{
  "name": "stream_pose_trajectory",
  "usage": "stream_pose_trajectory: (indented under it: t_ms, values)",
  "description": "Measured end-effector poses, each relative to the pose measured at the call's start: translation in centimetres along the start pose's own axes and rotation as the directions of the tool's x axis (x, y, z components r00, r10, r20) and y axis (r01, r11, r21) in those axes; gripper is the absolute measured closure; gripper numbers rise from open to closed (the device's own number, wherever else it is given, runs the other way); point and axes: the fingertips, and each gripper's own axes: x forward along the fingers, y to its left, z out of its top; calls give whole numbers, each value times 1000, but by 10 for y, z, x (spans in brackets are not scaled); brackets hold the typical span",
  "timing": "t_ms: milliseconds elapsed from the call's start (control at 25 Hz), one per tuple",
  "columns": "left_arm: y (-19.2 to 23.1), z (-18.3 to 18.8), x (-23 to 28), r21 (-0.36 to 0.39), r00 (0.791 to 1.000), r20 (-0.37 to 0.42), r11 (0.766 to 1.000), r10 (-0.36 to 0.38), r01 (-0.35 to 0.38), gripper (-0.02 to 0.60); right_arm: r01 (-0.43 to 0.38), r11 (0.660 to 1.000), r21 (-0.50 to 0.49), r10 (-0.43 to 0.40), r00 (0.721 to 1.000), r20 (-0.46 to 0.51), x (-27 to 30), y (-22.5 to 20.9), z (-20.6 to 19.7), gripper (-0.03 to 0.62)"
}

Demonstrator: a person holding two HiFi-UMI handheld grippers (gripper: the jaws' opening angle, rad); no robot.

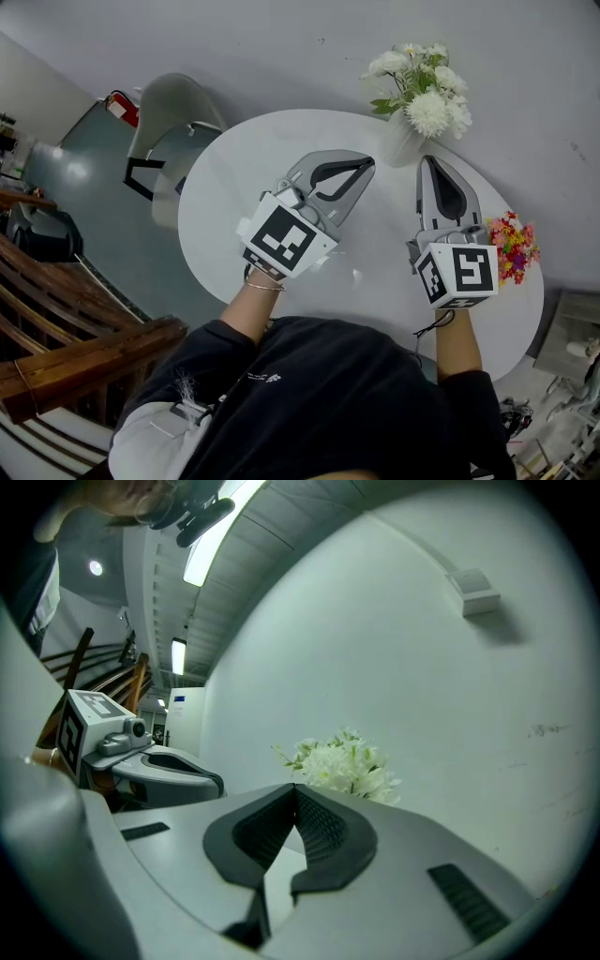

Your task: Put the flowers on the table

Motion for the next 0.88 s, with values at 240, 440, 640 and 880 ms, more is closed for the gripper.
stream_pose_trajectory:
  t_ms: [240,440,640,880]
  values:
    - [1,-7,-4,17,1000,-14,1000,-11,11,583,-47,999,-4,47,999,-5,-7,13,-3,583]
    - [-5,-15,-6,33,998,-41,999,-38,40,583,-53,998,-13,53,998,-16,-13,16,-9,583]
    - [-8,-18,-10,15,996,-47,997,-76,76,583,-66,996,-52,64,998,-28,-13,26,-12,583]
    - [-11,-29,-10,35,992,-82,995,-95,98,583,-104,994,-26,103,994,-22,-14,33,-15,583]
